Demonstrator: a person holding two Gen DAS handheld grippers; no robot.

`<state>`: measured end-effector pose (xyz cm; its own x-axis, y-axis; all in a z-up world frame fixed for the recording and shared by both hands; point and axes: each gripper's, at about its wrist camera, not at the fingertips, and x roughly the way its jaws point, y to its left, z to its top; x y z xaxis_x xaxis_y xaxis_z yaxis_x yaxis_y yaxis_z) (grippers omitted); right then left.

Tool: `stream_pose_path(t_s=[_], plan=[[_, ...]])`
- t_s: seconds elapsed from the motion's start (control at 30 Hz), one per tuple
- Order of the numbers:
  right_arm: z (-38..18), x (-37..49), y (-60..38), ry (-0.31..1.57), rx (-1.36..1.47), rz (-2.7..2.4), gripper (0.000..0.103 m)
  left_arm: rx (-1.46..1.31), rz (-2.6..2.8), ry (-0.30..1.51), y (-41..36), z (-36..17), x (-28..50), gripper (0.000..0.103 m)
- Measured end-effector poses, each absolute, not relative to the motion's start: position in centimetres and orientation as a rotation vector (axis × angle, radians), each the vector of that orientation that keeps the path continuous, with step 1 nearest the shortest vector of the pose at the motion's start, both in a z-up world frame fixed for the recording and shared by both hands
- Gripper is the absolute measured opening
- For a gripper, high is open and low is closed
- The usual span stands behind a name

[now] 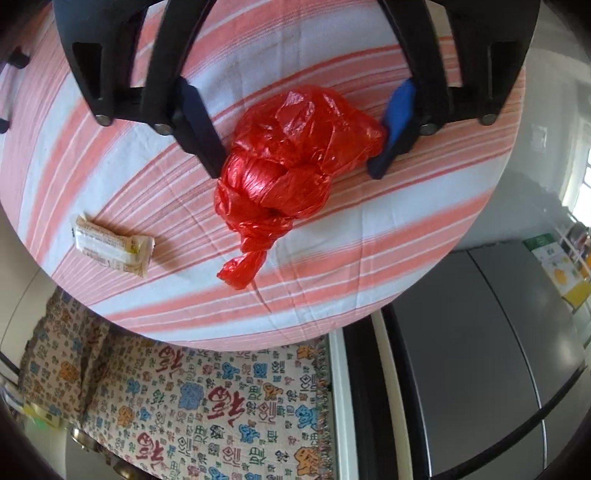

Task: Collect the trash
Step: 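Grasp the red plastic bag with the left tool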

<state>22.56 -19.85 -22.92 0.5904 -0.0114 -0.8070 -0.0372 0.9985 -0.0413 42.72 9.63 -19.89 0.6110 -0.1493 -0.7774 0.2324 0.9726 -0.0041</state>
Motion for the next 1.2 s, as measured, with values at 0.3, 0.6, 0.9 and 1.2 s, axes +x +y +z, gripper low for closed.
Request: stream_pose_path(t_s=[0.3, 0.6, 0.9, 1.2], plan=[[-22.9, 22.6, -19.8, 0.939, -0.055, 0.015, 0.092, -0.093, -0.131, 0.887, 9.2, -18.0, 36.7, 0.044], [-22.8, 22.5, -20.0, 0.939, -0.052, 0.016, 0.092, -0.074, -0.115, 0.983, 4.3, -20.2, 25.1, 0.052], [-22.7, 27.3, -20.5, 1.062, -0.139, 0.170, 0.099, 0.077, -0.137, 0.925, 2.2, -21.4, 23.8, 0.100], [-23.0, 41.4, -19.3, 1.141, -0.165, 0.173, 0.103, 0.083, -0.163, 0.925, 2.9, -21.4, 24.4, 0.103]])
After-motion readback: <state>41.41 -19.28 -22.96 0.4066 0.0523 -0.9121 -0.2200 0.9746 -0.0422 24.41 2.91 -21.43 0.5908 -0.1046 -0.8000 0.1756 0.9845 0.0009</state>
